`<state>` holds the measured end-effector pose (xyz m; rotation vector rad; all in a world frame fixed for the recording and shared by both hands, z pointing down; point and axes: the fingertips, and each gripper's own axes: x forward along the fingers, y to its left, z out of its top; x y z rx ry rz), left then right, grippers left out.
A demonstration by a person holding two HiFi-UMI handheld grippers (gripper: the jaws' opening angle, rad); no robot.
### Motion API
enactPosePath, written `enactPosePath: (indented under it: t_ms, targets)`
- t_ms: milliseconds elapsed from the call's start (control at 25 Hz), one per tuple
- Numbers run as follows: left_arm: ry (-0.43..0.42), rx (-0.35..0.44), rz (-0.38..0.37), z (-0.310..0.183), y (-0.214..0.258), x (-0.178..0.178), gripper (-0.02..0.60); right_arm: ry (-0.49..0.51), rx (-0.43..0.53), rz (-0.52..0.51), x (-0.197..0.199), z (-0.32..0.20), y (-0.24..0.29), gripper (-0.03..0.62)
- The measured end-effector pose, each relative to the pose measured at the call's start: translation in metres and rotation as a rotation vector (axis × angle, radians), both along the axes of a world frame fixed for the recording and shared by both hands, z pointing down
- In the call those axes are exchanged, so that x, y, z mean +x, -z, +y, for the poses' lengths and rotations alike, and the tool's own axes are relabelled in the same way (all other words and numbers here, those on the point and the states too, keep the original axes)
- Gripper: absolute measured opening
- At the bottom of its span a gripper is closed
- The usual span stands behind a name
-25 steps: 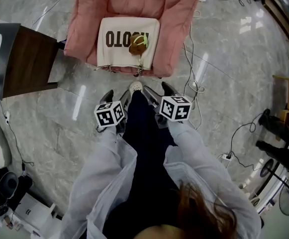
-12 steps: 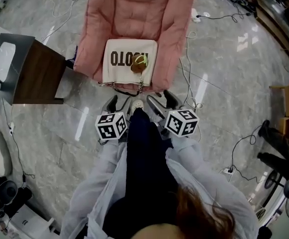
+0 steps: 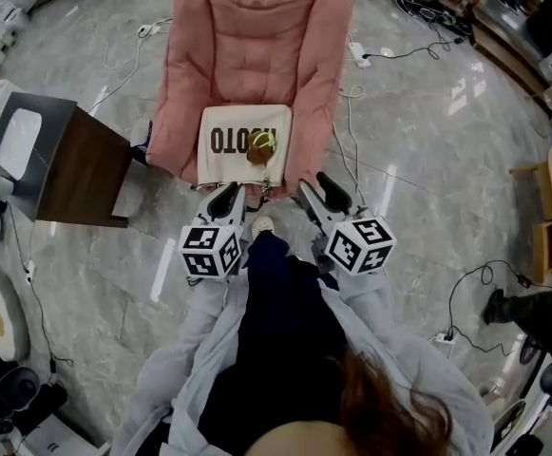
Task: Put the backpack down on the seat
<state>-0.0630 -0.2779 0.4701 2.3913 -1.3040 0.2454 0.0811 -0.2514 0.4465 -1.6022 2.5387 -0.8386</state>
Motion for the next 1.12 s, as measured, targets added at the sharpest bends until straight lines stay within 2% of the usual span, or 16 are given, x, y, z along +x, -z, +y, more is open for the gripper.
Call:
enactPosePath:
  t_ms: [200, 320, 480, 680, 1120]
  targets:
    - [-0.036, 0.091, 0.030, -0.010, 0.039, 0.015, 0.029, -0.055, 0.031, 0.004, 0.022, 0.000, 0.020, 0.120]
    - [-0.065, 0.131, 0.036, -0.016, 0.058, 0.023, 0.025, -0.080, 0.060, 0.061, 0.031, -0.001, 0.030, 0.009]
    - [-0.103, 0.168, 0.073, -0.017, 0.073, 0.036, 0.021, -0.079, 0.082, 0.164, 0.037, 0.000, 0.034, 0.009]
    - [-0.120, 0.173, 0.089, -0.015, 0.075, 0.044, 0.021, -0.082, 0.085, 0.214, 0.042, -0.001, 0.032, 0.008]
    - [-0.143, 0.140, 0.079, -0.004, 0.063, 0.048, 0.021, -0.101, 0.059, 0.199, 0.044, 0.007, 0.023, 0.008]
